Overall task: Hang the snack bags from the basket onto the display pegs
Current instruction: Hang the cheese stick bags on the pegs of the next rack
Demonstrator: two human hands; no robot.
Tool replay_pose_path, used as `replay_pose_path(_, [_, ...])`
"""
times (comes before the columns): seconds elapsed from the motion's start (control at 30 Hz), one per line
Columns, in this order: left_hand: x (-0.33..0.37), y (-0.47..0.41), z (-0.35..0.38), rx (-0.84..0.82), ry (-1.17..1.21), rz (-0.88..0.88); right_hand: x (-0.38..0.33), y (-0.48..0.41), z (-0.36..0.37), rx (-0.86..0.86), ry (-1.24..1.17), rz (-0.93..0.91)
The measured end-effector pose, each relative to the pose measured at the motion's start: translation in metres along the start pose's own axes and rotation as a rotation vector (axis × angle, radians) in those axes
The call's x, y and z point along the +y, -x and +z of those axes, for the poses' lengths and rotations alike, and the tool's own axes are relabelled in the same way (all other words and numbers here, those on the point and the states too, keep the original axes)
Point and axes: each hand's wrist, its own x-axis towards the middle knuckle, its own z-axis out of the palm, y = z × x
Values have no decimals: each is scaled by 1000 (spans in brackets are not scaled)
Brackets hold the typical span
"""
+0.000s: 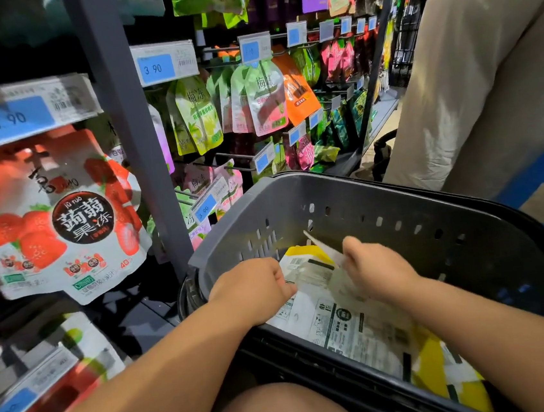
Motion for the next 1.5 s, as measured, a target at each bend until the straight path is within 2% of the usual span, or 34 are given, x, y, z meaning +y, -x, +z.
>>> replay_pose_path(0.23, [-3,-1,1,9,6,10,4,-3,-34,184,-268,59])
replay_pose_path(0.4, [-5,-3,2,0,72,5,9,-2,-46,331,-667,80])
replay_pose_path(0.63, [-2,-2,-5,20,321,79,-1,1,-48,270,-1404,27])
replay_pose_path(0.73, [-3,-2,-10,-35,419,165,-11,1,-47,250,-1570,-16])
replay_pose_path(0.83, [-8,-3,-16,-85,604,149,-20,1,-45,228,-1609,-38])
replay_pose_path(0.93, [-15,-2,-18,-62,709,97,-20,-3,-45,110,-1515,-75])
replay_pose_path(1.03, [-15,-1,-17,115,775,9,-5,-4,-39,-93,-1274,59])
replay_pose_path(1.07, [-13,0,-17,183,781,-18,4,-5,-33,-153,-1146,121])
replay_pose_path(1.13, [-9,2,-17,289,762,-45,28,-8,-13,-278,-721,175])
replay_pose_path(1.2, [-7,4,-16,331,749,-43,42,-6,6,-422,-312,169])
replay_pose_path(1.23, [-6,6,-16,344,733,-43,47,-6,14,-473,-204,177])
replay_pose_path(1.37, [-5,8,-16,377,675,-44,48,-2,36,-525,-27,161])
replay_pose_path(1.5, [-4,9,-17,384,668,-49,47,-5,46,-486,-82,215])
